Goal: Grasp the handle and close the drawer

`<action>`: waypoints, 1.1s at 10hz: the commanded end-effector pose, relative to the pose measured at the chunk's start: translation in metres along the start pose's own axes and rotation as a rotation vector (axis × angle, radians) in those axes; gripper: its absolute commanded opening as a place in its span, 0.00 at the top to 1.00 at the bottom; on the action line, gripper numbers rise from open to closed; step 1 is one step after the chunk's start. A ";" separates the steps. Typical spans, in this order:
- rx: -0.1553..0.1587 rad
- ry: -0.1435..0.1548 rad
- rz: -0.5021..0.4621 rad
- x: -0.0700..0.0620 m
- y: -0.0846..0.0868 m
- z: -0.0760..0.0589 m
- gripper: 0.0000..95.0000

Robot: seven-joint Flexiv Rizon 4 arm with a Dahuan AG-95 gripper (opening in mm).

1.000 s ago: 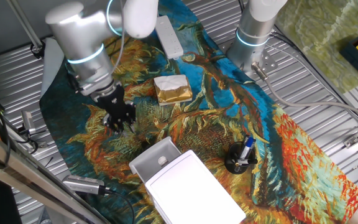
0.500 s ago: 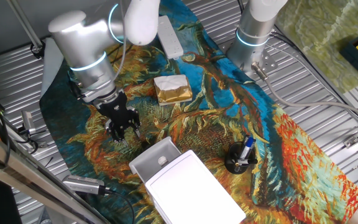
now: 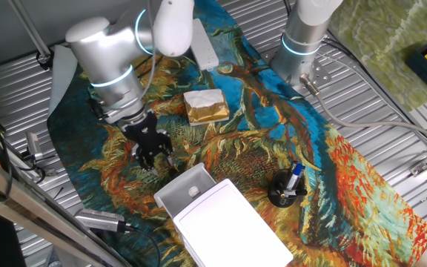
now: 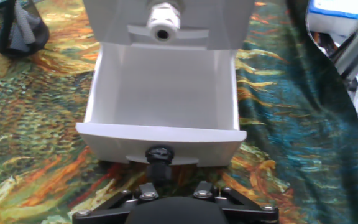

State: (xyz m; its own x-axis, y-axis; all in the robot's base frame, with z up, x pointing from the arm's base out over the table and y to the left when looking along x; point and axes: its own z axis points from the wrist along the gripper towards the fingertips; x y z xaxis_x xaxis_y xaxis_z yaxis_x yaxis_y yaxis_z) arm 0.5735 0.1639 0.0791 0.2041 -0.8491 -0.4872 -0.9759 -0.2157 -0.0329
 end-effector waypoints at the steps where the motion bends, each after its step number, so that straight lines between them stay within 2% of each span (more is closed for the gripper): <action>1: 0.000 -0.001 0.002 0.000 0.006 0.001 0.60; 5: 0.009 0.001 0.010 -0.004 0.016 0.005 0.60; 8: 0.021 0.001 0.017 -0.008 0.017 0.010 0.60; 9: 0.021 0.003 0.019 -0.009 0.016 0.011 0.80; 11: 0.027 0.005 0.017 -0.010 0.016 0.012 0.80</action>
State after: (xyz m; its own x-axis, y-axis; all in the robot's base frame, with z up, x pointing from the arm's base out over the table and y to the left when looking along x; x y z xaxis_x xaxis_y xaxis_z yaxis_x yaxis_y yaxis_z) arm 0.5552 0.1754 0.0723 0.1882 -0.8543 -0.4844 -0.9808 -0.1890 -0.0478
